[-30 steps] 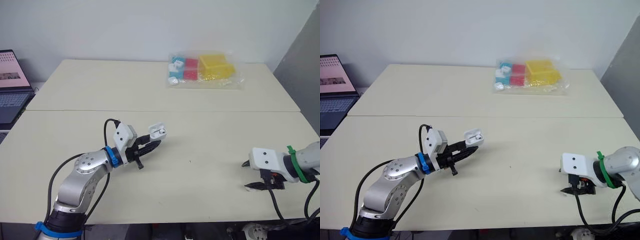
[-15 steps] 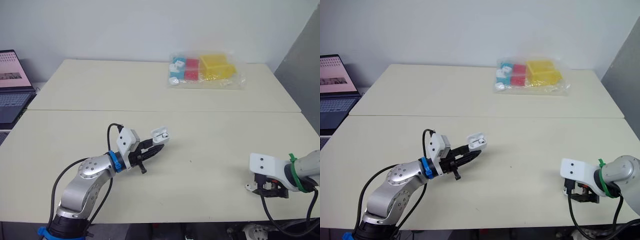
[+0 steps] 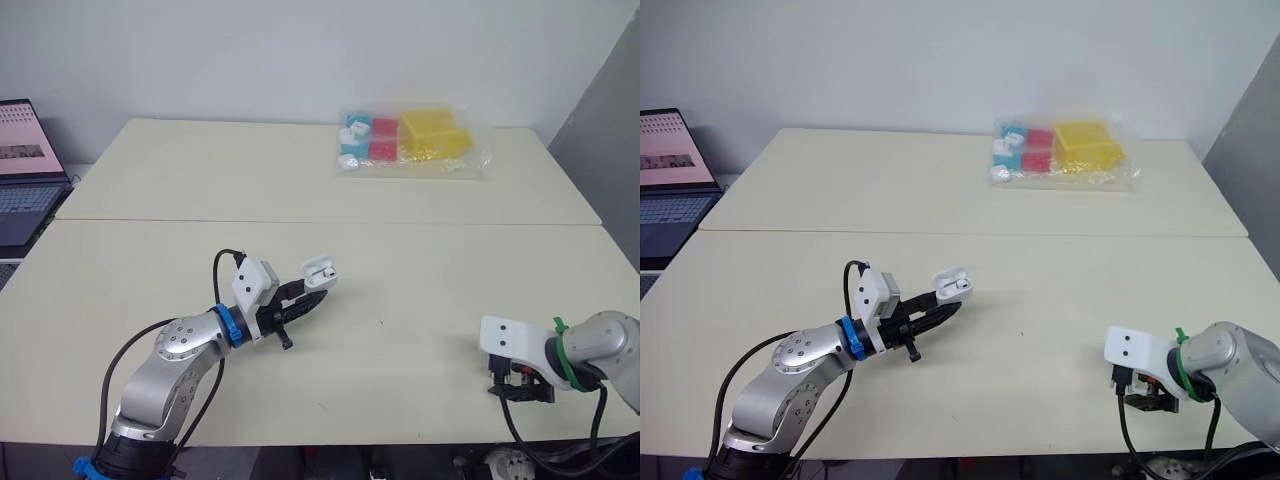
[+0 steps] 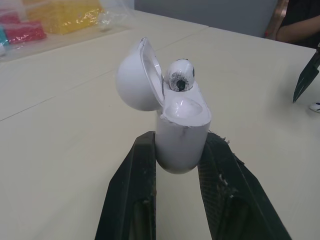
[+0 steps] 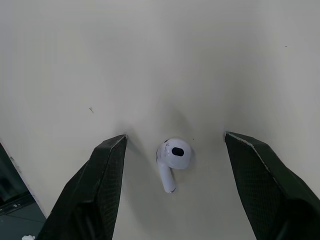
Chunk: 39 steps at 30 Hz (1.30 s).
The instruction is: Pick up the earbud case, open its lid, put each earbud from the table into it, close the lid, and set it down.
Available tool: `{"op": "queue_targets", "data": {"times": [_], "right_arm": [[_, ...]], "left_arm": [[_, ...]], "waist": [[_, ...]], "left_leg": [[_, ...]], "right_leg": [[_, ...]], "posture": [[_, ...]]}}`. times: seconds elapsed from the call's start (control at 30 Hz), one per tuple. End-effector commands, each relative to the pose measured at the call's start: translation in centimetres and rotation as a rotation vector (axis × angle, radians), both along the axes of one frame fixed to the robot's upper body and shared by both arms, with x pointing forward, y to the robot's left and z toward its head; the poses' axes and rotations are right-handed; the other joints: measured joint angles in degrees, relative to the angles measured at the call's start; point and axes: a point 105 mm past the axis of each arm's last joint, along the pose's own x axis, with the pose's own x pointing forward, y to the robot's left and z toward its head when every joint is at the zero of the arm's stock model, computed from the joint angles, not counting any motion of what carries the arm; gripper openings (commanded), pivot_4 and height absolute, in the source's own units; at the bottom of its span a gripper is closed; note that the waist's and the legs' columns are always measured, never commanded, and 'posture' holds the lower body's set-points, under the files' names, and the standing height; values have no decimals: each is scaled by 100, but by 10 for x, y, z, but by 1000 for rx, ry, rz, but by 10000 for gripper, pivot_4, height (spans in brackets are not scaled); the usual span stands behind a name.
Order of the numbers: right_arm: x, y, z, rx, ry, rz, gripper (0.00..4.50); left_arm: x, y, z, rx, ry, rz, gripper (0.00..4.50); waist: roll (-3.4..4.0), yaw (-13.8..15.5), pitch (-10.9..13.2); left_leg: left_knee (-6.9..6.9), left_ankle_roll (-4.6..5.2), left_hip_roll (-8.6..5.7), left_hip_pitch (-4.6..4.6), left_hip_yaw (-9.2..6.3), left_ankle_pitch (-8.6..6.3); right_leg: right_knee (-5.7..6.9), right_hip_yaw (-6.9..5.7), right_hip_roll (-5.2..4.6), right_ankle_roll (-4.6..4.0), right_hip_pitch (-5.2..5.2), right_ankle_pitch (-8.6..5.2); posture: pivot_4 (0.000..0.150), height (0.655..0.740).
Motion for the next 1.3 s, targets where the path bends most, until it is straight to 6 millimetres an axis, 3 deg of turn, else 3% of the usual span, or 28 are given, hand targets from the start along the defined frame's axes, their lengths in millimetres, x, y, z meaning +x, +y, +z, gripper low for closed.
{"op": "queue_targets", "data": {"times": [0.03, 0.13, 0.33, 0.37, 0.67, 0.83, 0.93, 1.07, 1.2, 1.3], "right_arm": [[1, -3, -3, -15, -9, -21, 32056], [1, -8, -4, -26, 1, -30, 25957], [-1, -11, -5, -28, 12, -46, 4879], [-2, -11, -5, -27, 14, -45, 3653], [6, -10, 4, -18, -37, -22, 3725], [11, 4, 22, 57, -86, 29, 3725], [14, 37, 55, 288, -147, 86, 3725], [18, 64, 79, 501, -202, 100, 3725], [30, 112, 124, 957, -317, 96, 3725], [35, 128, 143, 1169, -376, 74, 3725]], "left_arm": [[-2, -3, 14, -8, -63, -13, 7934], [0, -4, 14, -11, -66, -13, 7934], [0, -6, 14, -13, -69, -17, 7934], [0, -6, 14, -13, -70, -18, 7934], [2, -6, 14, -19, -75, -15, 7934], [3, -7, 15, -26, -77, -18, 7934], [2, -11, 21, -39, -90, -56, 7934], [4, -19, 27, -52, -104, -91, 7934], [10, -30, 38, -83, -131, -109, 7934], [14, -35, 42, -94, -133, -121, 7934]], "waist": [[-1, 0, -1], [-11, 0, -7], [-20, 0, -12], [-20, 0, -12], [-21, 2, -13], [-21, 2, -13], [-18, -12, -11], [-18, 4, -11], [-19, -3, -11], [-17, -1, -13]], "left_leg": [[1, 0, -1, 1, 1, 0], [2, 0, -1, 2, 2, 0], [6, 0, -3, 7, 1, 0], [7, 0, -3, 9, 1, 0], [7, 0, -6, 9, 3, 0], [5, 0, -6, 9, 7, 0], [2, 0, -1, 8, 6, 0], [1, 0, -1, 2, 1, 0], [6, 1, -4, -5, -1, 1], [6, 1, -3, -9, -3, 1]], "right_leg": [[0, 0, 0, 0, 1, 0], [0, 1, 0, 0, 2, 0], [-1, 17, -1, 0, 5, 0], [-1, 22, -1, 0, 5, 0], [-2, 31, -3, 11, 5, 7], [0, 34, -2, 11, 1, 7], [1, 33, 8, 14, -2, 9], [1, 11, 14, 13, 2, 8], [6, 21, 12, 14, -1, 12], [6, 14, 13, 14, 0, 12]], "posture": [[1500, 7400], [1500, 7400], [1500, 7400], [1500, 7400], [1500, 7400], [1500, 7400], [1500, 7400], [1500, 7400], [1500, 7400], [1500, 7400]]}}
